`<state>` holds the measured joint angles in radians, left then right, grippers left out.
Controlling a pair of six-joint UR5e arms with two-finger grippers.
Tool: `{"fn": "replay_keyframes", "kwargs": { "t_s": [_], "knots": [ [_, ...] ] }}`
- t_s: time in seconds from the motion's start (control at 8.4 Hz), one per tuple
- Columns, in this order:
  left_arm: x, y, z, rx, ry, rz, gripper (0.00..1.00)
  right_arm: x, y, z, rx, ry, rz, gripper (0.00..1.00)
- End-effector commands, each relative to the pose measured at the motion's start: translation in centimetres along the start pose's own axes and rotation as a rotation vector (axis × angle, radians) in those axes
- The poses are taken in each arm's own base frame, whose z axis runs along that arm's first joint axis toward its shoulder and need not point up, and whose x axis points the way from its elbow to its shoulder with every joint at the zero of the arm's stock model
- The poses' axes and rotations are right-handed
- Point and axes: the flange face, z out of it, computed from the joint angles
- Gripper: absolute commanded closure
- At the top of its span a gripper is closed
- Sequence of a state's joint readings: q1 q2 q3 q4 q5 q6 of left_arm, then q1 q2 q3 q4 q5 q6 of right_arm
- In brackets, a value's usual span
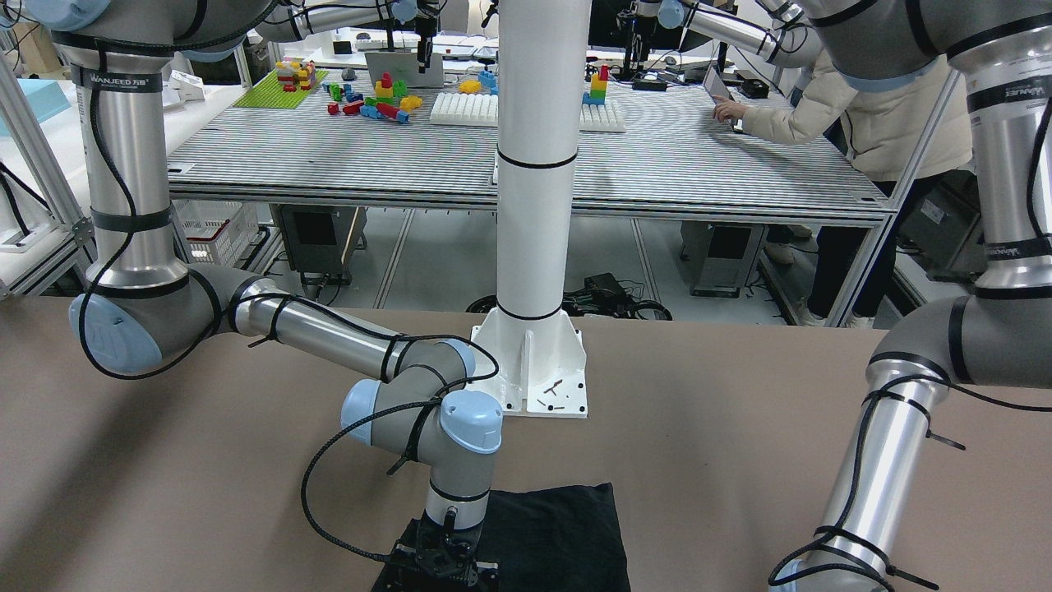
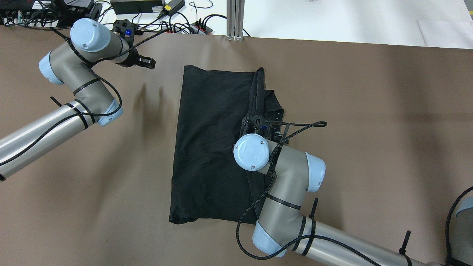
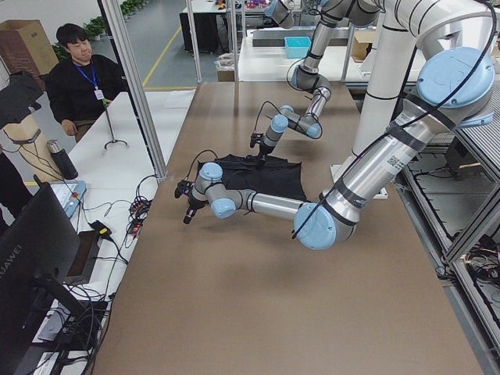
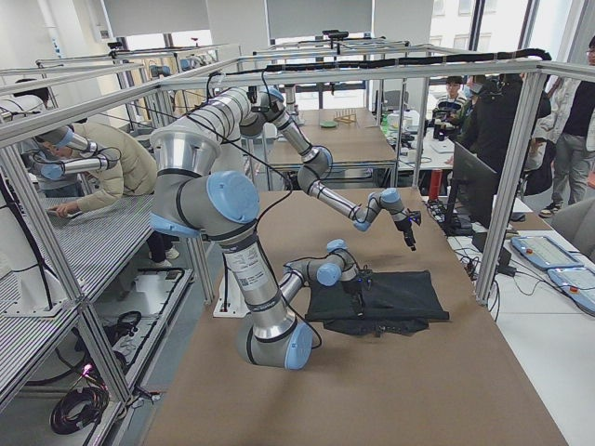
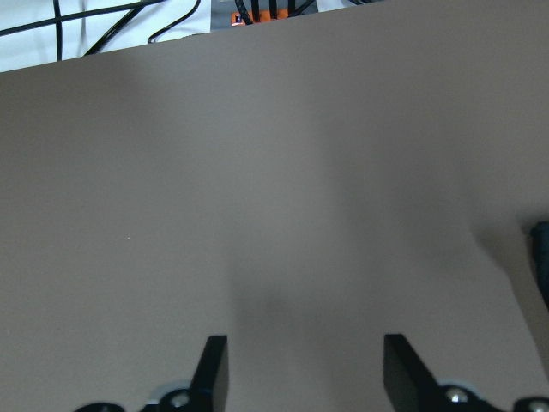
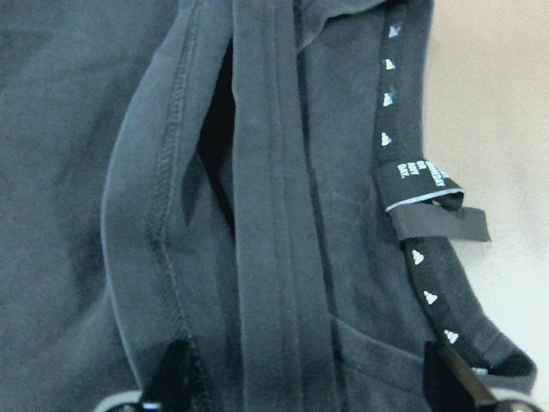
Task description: Fold clothes
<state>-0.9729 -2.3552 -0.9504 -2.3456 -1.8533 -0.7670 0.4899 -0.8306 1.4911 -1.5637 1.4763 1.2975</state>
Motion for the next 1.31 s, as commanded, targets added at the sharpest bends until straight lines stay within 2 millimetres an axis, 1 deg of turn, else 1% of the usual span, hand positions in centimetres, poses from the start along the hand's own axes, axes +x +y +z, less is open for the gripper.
{"fn": "replay_keyframes", "kwargs": {
  "t_s": [0.0,0.12,0.24,0.36,0.48,0.6,0.71,0.83,0.95,1.07,1.19],
  "knots": [
    [-0.1,0.1,0.0,0.000,0.000,0.002,0.31,0.9,-0.6,0.6,-0.028,0.050,-0.048,0.05],
    [-0.2,0.2,0.1,-0.002,-0.002,0.001,0.31,1.3,-0.9,0.7,-0.051,0.063,-0.047,0.05],
    [-0.4,0.4,0.2,-0.003,-0.003,0.000,0.31,1.7,-0.8,1.0,-0.082,0.069,-0.045,0.05],
    [-0.5,0.5,0.2,-0.004,-0.004,0.000,0.31,2.9,-1.8,1.1,-0.104,0.071,-0.066,0.05],
    [-0.4,0.4,0.2,-0.003,-0.003,0.000,0.31,4.9,-2.4,1.4,-0.113,0.078,-0.100,0.05],
    [-0.7,0.6,0.2,-0.004,-0.004,0.000,0.31,7.9,-2.0,1.2,-0.110,0.075,-0.136,0.05],
    [-0.7,0.9,0.0,-0.001,0.001,0.001,0.31,11.0,-0.9,0.3,-0.115,0.059,-0.160,0.05],
    [-0.9,1.1,0.0,-0.001,0.001,0.001,0.31,12.7,-0.2,0.0,-0.115,0.057,-0.161,0.05],
    [-0.9,1.1,0.0,-0.001,0.001,0.001,0.31,12.5,-0.3,-0.4,-0.111,0.049,-0.155,0.05],
    [-0.9,1.1,0.0,-0.001,0.001,0.000,0.31,11.3,-0.6,-1.5,-0.104,0.024,-0.152,0.05],
    [-0.9,1.1,0.0,-0.001,0.001,0.000,0.31,9.3,-1.2,-3.3,-0.110,-0.020,-0.149,0.05]
  ]
}}
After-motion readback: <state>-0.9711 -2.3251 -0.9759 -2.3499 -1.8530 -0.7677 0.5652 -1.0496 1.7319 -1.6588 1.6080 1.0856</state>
